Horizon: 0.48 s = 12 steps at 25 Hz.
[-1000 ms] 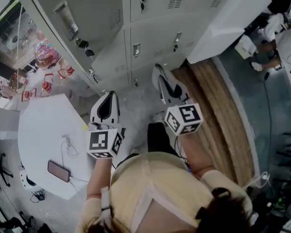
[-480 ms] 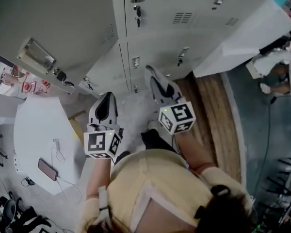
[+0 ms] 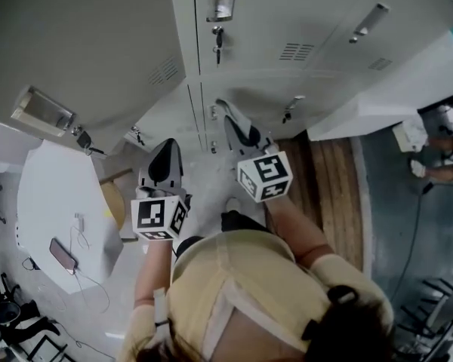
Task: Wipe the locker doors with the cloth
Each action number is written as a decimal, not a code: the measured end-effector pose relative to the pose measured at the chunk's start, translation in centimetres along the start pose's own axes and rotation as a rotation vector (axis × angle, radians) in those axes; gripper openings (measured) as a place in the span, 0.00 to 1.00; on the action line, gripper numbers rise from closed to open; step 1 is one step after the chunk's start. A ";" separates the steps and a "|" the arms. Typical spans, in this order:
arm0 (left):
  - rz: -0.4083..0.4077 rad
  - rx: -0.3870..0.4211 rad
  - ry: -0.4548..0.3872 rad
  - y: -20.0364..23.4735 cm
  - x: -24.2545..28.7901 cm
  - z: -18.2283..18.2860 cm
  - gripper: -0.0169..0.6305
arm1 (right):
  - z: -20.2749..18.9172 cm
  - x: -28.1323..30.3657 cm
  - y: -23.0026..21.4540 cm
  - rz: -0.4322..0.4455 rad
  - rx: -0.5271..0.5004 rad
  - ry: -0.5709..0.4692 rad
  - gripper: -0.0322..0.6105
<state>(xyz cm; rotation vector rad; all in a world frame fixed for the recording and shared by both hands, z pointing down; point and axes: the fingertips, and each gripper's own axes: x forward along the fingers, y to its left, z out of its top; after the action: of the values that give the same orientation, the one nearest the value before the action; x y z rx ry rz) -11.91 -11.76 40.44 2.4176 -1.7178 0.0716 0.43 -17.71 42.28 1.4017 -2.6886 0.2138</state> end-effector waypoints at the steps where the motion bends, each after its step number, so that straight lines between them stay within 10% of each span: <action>1: 0.010 0.004 -0.003 0.0 0.3 0.0 0.00 | 0.0 0.6 -0.1 0.013 -0.004 -0.001 0.06; 12: 0.117 0.023 -0.016 0.6 2.6 0.0 0.00 | -1.4 5.3 -0.7 0.119 -0.055 0.014 0.07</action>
<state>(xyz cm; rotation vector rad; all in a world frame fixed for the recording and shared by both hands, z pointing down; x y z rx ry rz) -11.64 -14.39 40.90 2.3375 -1.8743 0.0884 -1.95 -22.16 44.55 1.2219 -2.7471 0.1569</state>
